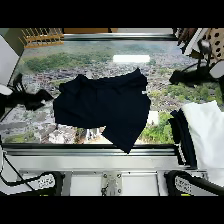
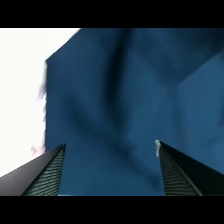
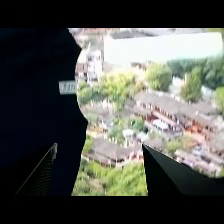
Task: Fold the clothes and pants, and hang the long-sleeved shirts on hangers.
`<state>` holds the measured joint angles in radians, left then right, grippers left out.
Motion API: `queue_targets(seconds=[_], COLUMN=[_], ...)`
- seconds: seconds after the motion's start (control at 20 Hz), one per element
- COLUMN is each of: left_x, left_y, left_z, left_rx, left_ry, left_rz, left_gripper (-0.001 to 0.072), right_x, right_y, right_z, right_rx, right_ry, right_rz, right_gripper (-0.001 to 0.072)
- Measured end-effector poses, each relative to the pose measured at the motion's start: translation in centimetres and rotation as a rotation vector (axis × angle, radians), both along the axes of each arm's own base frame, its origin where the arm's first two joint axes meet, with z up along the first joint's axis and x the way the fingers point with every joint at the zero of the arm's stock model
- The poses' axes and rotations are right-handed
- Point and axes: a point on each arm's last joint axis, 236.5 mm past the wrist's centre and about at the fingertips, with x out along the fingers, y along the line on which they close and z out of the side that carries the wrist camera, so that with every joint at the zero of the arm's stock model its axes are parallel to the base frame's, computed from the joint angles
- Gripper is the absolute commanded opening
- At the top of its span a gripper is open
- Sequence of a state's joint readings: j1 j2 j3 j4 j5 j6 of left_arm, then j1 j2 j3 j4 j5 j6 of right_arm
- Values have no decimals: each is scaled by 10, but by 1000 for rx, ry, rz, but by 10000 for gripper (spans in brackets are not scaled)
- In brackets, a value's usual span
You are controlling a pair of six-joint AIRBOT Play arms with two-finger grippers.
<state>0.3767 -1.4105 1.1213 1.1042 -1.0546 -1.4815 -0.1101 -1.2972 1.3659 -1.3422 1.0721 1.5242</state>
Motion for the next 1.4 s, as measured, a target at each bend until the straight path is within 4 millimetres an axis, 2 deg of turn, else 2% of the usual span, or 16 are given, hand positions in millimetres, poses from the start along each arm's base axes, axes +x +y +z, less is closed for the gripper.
queue_targets(seconds=[0.1,0.2,0.3,0.45,0.5,0.55,0.65,0.7,0.85,1.1,1.15,1.2,1.25,1.3,1.4], left_x=[-29,-43,-45,-40,-38,-36,-36,-36,-36,-36,-35,-32,-30,-27,-19], left_y=[-3,-13,-21,-30,-32,-32,-32,-33,-34,-35,-34,-33,-32,-31,-27], left_z=[-36,-60,-74,-82,-83,-84,-88,-87,-88,-83,-79,-74,-67,-59,-33], left_rx=[-56,-106,-124,-125,-123,-120,-110,-112,-116,-115,-112,-104,-97,-88,-65], left_ry=[86,124,129,113,107,101,104,101,104,96,86,67,47,23,-48], left_rz=[45,65,72,77,80,88,88,90,92,87,87,89,90,91,90], left_gripper=[611,611,611,609,532,278,41,8,8,8,8,8,8,8,8], right_x=[-26,-47,-65,-91,-98,-105,-115,-118,-120,-117,-117,-116,-116,-117,-107], right_y=[6,13,18,24,27,30,40,46,69,122,129,136,143,147,153], right_z=[-36,-67,-92,-125,-134,-144,-163,-172,-192,-205,-206,-207,-209,-210,-201], right_rx=[30,64,88,116,127,142,186,210,280,386,389,388,387,383,376], right_ry=[98,178,242,330,355,379,417,433,461,467,464,458,454,456,415], right_rz=[3,0,-2,-9,-12,-17,-32,-40,-41,13,26,38,50,63,84], right_gripper=[582,582,583,585,584,585,585,585,585,580,464,184,18,14,13])
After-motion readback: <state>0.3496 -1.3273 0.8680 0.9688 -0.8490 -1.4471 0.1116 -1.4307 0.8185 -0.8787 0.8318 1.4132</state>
